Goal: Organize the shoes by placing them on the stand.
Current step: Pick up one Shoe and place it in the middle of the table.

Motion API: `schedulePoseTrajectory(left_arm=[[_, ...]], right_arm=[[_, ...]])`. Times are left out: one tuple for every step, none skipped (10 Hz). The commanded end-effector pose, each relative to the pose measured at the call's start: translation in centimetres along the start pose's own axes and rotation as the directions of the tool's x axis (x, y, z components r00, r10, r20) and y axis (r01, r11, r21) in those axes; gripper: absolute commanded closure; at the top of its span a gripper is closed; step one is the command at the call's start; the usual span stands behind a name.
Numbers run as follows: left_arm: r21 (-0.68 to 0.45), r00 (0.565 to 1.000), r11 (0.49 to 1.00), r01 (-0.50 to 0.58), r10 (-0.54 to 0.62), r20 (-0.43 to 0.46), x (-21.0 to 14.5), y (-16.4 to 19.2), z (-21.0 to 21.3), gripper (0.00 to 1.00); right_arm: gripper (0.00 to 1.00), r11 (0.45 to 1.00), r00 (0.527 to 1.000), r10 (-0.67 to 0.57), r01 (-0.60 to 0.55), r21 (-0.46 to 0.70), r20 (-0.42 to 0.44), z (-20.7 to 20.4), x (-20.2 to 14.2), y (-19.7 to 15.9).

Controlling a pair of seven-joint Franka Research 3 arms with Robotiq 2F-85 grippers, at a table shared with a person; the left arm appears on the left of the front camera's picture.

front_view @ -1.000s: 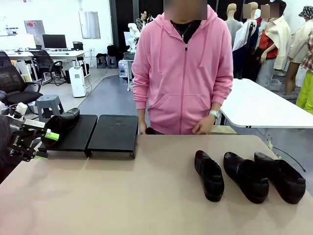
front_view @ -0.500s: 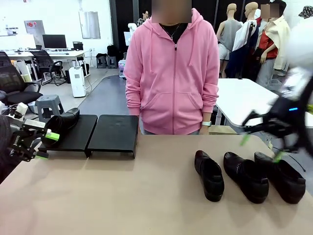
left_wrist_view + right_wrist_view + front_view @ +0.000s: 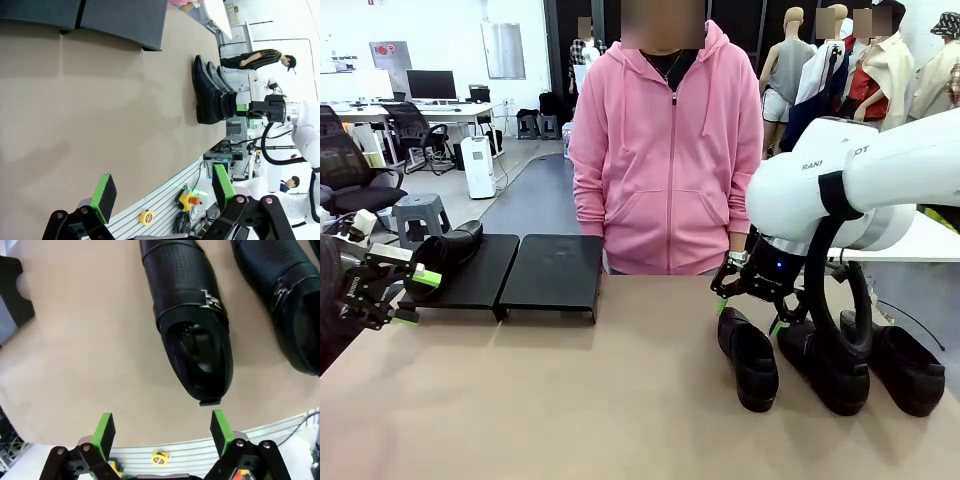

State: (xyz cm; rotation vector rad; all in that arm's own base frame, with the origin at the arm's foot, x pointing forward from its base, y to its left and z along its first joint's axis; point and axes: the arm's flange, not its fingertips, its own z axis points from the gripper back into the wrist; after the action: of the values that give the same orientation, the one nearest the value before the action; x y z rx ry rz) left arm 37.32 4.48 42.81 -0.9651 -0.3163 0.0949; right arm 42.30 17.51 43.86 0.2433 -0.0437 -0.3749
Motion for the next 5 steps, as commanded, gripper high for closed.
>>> schedulePoseTrajectory(left_arm=[[-0.028,1.000,0.999,0.016,-0.015,0.014,-0.5,0.2,-0.2,0.00],[-0.028,1.000,0.999,0.016,-0.015,0.014,-0.5,0.2,-0.2,0.00],[-0.028,1.000,0.999,0.016,-0.015,0.014,-0.5,0.2,-0.2,0.00],[-0.028,1.000,0.999,0.016,-0.015,0.014,-0.5,0.2,-0.2,0.00],[-0.028,1.000,0.999,0.016,-0.015,0.014,-0.5,0.2,-0.2,0.00]], right_arm=[[0.00,0.999,0.997,-0.028,0.030,0.017,-0.066,1.7,-0.1,-1.3],[0.00,1.000,1.000,0.000,0.000,0.000,0.000,0.0,0.0,0.0],[0.00,0.990,0.999,0.044,-0.042,-0.137,0.009,-2.4,0.2,1.6],[0.00,0.981,0.996,0.087,-0.080,-0.175,0.033,-5.0,0.8,2.6],[0.00,0.982,0.993,0.113,-0.108,-0.154,0.020,-6.3,1.5,3.1]])
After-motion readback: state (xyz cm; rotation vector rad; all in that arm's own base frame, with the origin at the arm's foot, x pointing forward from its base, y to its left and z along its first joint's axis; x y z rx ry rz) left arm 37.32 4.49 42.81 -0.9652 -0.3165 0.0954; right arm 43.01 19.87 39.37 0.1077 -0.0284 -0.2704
